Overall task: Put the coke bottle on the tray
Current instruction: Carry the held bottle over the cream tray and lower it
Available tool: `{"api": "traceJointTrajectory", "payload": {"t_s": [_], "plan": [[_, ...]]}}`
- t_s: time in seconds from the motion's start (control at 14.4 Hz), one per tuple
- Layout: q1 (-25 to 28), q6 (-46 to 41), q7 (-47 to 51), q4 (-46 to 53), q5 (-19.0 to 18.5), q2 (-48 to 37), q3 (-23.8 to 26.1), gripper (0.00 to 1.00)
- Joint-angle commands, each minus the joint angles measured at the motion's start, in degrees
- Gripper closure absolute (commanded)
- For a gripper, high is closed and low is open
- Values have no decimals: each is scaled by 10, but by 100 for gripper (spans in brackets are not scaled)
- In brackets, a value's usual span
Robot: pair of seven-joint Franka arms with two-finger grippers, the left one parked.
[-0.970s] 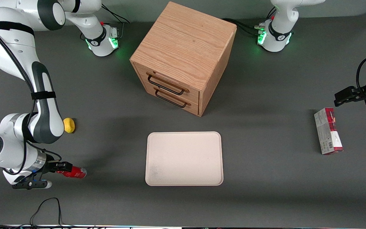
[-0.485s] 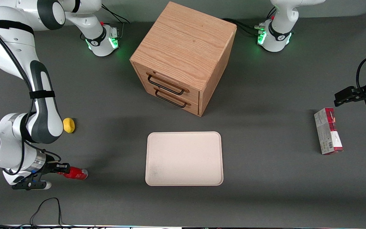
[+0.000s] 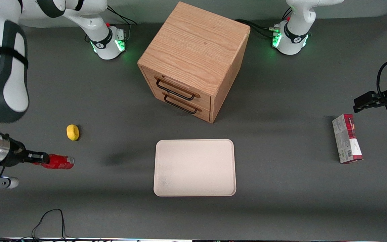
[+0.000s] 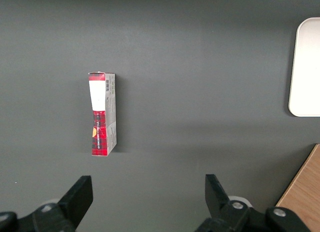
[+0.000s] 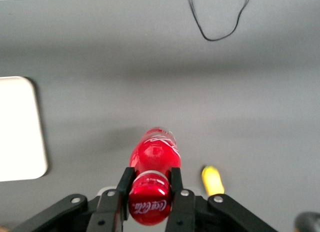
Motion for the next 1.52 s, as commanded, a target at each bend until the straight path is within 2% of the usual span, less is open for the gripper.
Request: {"api": "traceJointTrajectory", "payload": {"t_s": [0.0, 0.14, 0.21, 0.35, 0.42, 0.69, 0.83, 0.9, 1.04, 1.11, 1.46], "plan": [[1, -30, 113, 44, -39, 7, 88, 100], [9, -10, 225, 44, -42, 5, 150, 100], [16, 17, 273, 42, -59, 5, 176, 100], [31, 62, 363, 28, -126, 19, 239, 100], [32, 76, 388, 16, -146, 26, 258, 100], [63, 99, 405, -1, -155, 43, 264, 100], [71, 157, 411, -26, -161, 61, 260, 100], [73, 188, 421, -37, -169, 75, 259, 100], [86, 246, 449, -41, -215, 113, 249, 100], [89, 269, 452, -42, -225, 129, 243, 100], [93, 359, 447, -84, -228, 150, 209, 100]]}}
